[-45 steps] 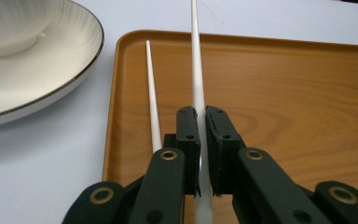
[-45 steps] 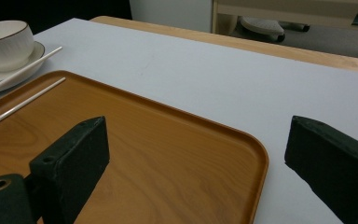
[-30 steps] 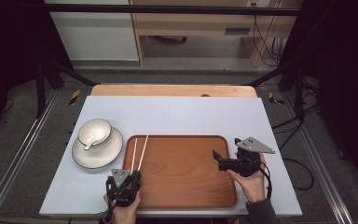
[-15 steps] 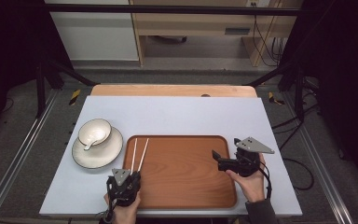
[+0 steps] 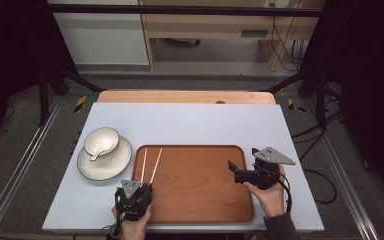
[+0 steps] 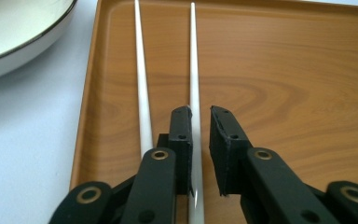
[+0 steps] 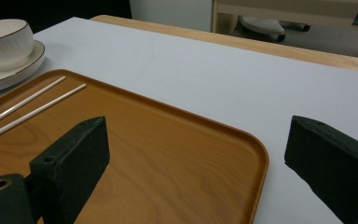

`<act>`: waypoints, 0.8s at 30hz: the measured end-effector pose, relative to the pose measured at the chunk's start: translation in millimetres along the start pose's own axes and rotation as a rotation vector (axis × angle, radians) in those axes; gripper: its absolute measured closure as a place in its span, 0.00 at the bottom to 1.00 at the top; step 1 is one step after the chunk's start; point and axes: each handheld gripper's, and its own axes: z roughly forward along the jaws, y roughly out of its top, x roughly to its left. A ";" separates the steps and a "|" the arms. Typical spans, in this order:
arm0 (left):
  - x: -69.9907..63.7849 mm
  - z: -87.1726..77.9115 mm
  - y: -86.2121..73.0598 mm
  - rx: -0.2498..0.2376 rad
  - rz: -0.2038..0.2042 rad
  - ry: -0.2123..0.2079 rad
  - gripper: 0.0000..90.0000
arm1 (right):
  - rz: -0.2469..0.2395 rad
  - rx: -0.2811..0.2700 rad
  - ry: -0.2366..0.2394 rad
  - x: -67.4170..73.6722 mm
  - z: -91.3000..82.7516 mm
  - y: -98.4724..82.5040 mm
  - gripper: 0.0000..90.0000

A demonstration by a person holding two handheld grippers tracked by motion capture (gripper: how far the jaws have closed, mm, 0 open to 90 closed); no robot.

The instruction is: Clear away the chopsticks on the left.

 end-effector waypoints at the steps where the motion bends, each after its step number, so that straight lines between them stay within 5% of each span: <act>1: 0.9 -1.3 0.9 -0.008 0.003 -0.009 0.85 | 0.001 -0.001 -0.001 -0.2 -0.1 0.0 0.07; 12: 13.3 -18.1 30.8 -0.093 0.100 -0.121 0.71 | 0.020 -0.003 -0.010 -3.1 -1.1 -1.3 0.07; 17: 23.9 -20.0 52.4 -0.094 0.134 -0.252 0.63 | 0.020 -0.006 -0.014 -4.0 -2.1 -1.0 0.07; 24: 36.0 -24.5 69.5 -0.097 0.227 -0.282 0.53 | 0.028 -0.006 -0.020 -6.6 -3.3 -1.4 0.07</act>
